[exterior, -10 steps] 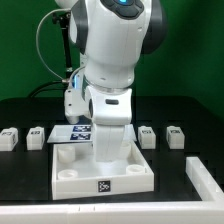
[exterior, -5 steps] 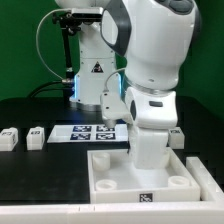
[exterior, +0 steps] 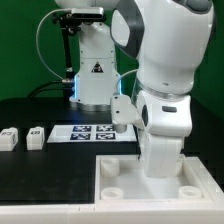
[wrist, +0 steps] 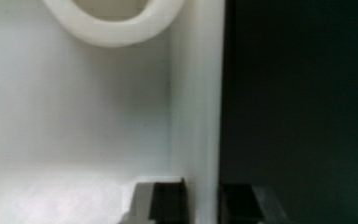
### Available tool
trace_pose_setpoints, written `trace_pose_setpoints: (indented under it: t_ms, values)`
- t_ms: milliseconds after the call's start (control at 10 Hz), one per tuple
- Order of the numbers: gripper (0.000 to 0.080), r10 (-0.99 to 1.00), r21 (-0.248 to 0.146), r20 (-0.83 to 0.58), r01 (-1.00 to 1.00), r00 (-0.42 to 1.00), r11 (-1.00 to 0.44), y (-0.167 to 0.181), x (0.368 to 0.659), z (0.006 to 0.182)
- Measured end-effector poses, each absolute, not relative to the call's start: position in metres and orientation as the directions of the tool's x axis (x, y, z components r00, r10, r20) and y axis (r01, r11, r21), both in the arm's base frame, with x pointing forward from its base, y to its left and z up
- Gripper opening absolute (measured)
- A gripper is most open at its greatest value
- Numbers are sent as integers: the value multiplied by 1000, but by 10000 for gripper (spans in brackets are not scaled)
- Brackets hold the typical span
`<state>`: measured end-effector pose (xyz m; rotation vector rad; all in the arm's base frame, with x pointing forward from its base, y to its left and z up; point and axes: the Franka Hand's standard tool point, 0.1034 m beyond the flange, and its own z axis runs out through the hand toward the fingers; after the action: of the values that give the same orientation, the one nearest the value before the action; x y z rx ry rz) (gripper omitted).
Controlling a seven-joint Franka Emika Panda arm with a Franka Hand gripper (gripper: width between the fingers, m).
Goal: Assemble one leg
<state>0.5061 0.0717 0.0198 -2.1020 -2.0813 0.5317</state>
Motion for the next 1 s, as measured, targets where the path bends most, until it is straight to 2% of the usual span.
trace_pose_setpoints:
  t_ms: [200,500,600,700,800,900,1000]
  values:
    - [77,978,-386,-208,916,27,-107,72,506,20]
    - [77,978,-388,-206,916,24,-104,72,505,19]
    - [256,978,-388,-206,916,24,-104,72,505,19]
    - [390,978,-388,-206,916,24,-104,72,505,19]
    - [390,978,-388,-206,916,24,-104,72,505,19]
    - [559,978,-388,-206,916,24,-104,72,505,19]
    - [559,978,-387,-206,916,24,-104,72,506,20]
